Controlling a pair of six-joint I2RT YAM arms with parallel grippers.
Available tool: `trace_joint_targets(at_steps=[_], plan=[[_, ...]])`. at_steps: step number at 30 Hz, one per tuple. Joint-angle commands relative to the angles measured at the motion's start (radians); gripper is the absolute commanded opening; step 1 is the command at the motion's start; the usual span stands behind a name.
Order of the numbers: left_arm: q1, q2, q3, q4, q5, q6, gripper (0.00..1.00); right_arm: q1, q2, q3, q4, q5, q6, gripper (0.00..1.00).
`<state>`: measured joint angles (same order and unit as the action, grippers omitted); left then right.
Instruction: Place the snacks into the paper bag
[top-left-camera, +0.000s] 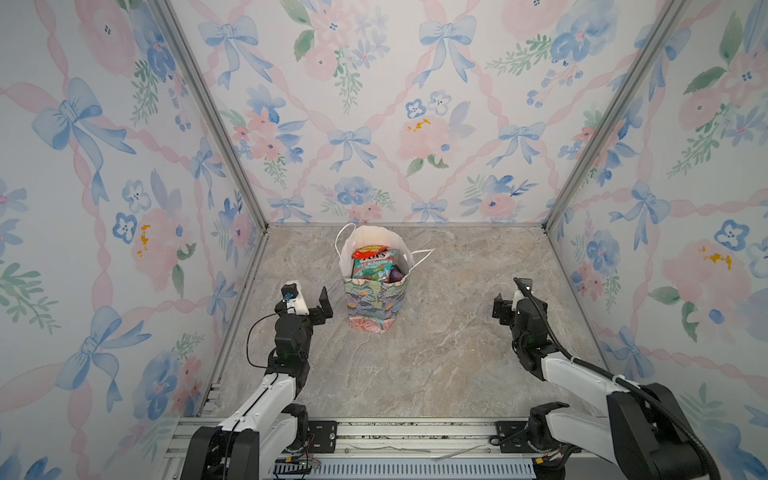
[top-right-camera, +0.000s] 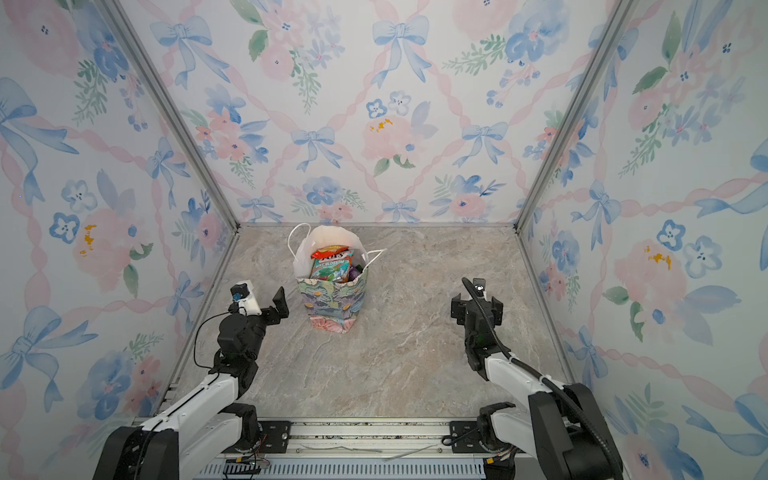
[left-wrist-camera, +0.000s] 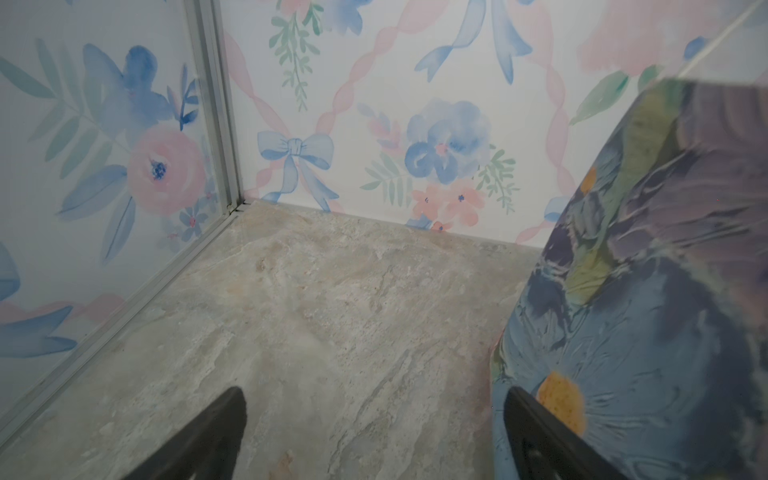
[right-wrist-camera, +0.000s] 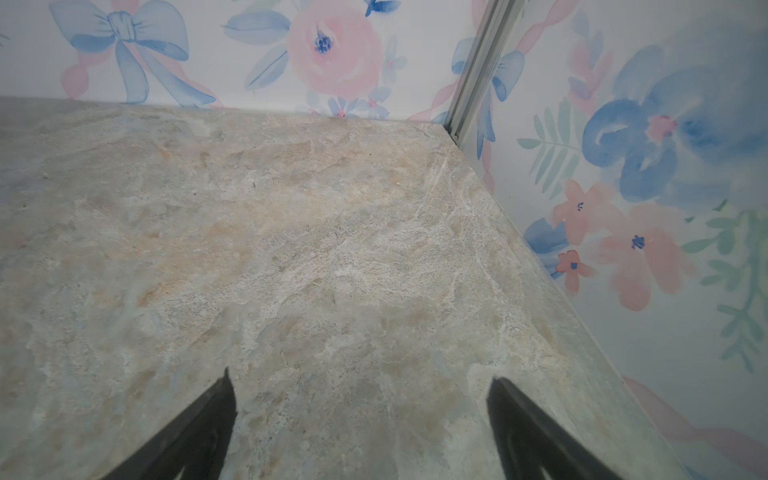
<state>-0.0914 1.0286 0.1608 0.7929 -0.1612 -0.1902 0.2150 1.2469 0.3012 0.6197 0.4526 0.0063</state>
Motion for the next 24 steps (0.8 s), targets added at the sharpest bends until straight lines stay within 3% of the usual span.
trace_joint_targets(at_steps=[1,5,9,14,17,19,24], plan=[[-0.003,0.085,-0.014,0.219,-0.026,0.116,0.98,-0.016,0.114,-0.024,0.345,-0.026,-0.069,0.97],[0.022,0.203,-0.052,0.406,-0.010,0.180,0.98,-0.038,0.234,-0.005,0.420,-0.107,-0.091,0.97],[0.031,0.207,-0.041,0.352,0.048,0.189,0.98,-0.076,0.334,-0.046,0.602,-0.149,-0.058,0.96],[0.028,0.453,-0.073,0.600,0.092,0.212,0.98,-0.077,0.321,0.012,0.467,-0.182,-0.071,0.97],[0.021,0.533,-0.006,0.571,0.080,0.221,0.98,-0.079,0.321,0.012,0.469,-0.168,-0.063,0.97],[0.021,0.501,0.025,0.458,0.068,0.215,0.98,-0.078,0.319,0.014,0.460,-0.159,-0.060,0.96],[0.022,0.521,0.065,0.412,0.016,0.193,0.98,-0.078,0.320,0.020,0.451,-0.155,-0.058,0.96]])
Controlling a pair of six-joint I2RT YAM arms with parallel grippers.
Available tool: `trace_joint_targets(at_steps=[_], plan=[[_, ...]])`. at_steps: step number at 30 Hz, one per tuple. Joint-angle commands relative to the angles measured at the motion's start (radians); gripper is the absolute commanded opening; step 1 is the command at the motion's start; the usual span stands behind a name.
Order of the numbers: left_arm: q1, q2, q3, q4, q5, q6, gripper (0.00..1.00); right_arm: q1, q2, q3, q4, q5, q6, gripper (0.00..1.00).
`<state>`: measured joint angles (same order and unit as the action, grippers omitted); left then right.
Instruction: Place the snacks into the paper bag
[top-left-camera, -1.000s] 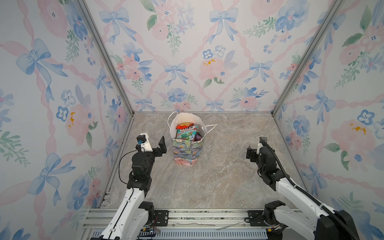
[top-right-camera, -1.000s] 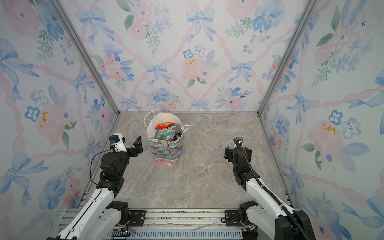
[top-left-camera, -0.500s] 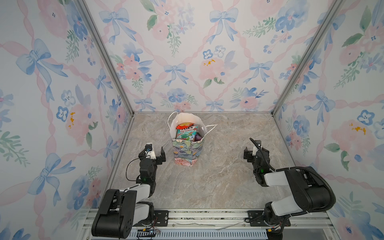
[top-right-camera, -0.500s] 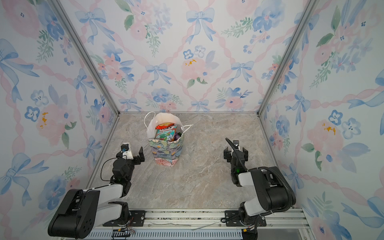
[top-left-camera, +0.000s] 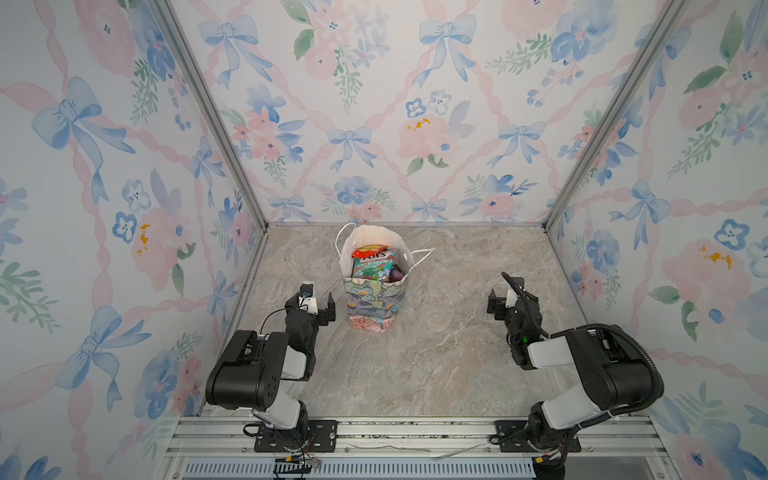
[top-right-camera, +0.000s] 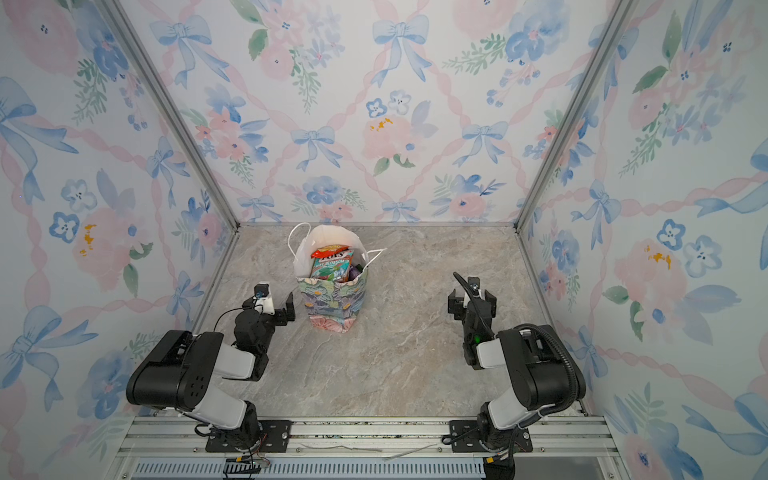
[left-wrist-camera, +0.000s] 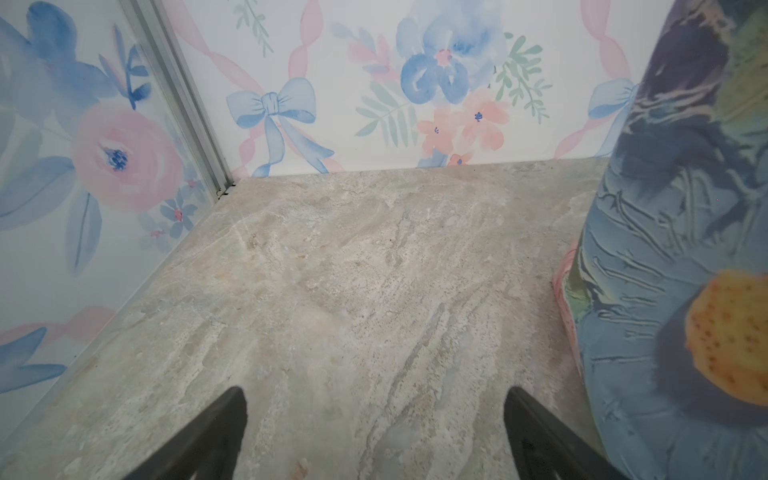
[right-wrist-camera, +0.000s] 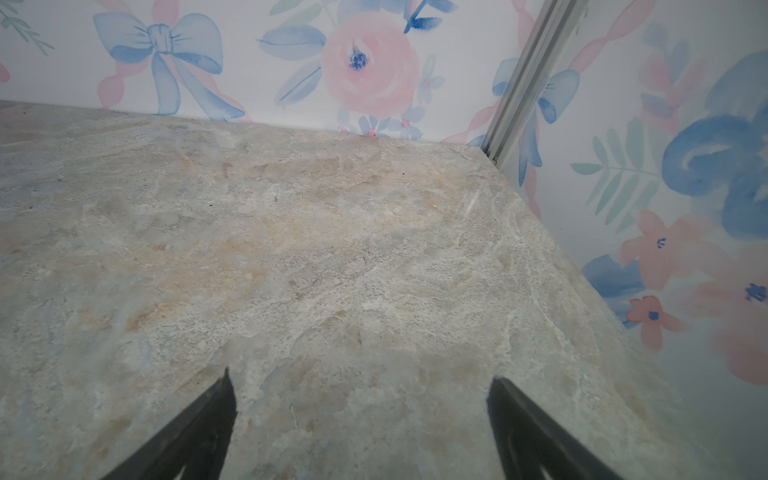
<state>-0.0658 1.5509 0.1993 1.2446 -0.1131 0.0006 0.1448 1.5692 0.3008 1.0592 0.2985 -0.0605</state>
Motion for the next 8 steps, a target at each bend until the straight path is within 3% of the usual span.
trace_joint_targets(at_steps=[1,8], plan=[[-0.003,-0.003,0.031,-0.050,-0.039,-0.001,0.98,-0.009,-0.003,0.024,0.004,-0.001,0.011,0.97],[-0.003,-0.002,0.044,-0.070,-0.073,-0.014,0.98,-0.021,-0.006,0.039,-0.030,-0.028,0.018,0.97]])
